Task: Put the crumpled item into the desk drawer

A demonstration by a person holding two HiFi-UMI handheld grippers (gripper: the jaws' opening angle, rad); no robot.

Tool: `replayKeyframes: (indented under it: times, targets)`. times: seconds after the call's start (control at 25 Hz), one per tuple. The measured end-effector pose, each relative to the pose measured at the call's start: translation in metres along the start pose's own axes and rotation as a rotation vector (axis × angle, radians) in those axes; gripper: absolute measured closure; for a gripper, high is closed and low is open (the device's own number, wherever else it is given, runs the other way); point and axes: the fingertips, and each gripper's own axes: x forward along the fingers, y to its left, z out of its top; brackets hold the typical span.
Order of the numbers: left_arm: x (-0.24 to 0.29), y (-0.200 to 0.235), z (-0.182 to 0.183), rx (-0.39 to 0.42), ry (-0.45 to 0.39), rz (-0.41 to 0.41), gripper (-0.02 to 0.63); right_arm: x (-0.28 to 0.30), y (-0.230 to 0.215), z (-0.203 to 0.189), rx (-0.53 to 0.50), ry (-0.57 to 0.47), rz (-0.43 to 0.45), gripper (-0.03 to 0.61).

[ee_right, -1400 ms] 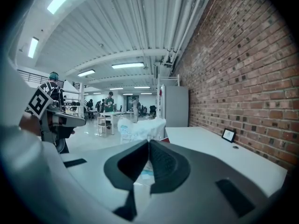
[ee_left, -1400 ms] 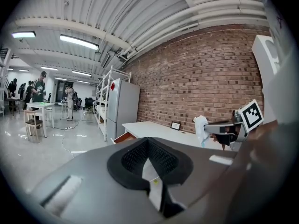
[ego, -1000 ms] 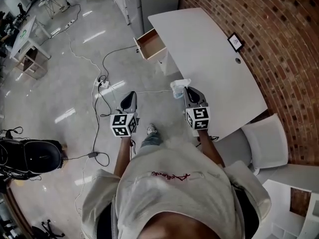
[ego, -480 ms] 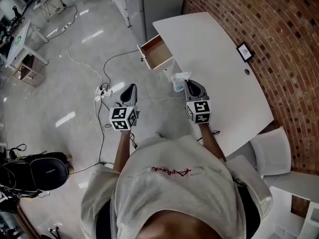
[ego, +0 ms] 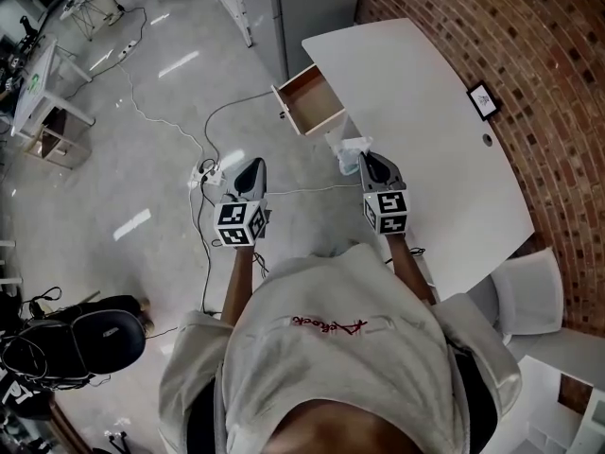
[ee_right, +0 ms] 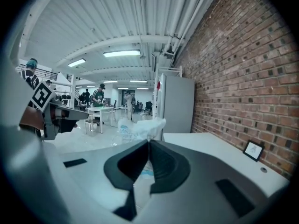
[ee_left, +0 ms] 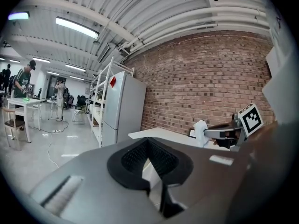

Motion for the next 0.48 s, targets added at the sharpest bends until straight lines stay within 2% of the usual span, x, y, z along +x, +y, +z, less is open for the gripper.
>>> replayKeyframes:
  times: [0.48]
  targets:
    - [0.032, 0.016, -0.015, -0.017, 0.032, 0.012, 0.604, 0.04, -0.015, -0.016, 0.014, 0.029, 0.017, 0.563]
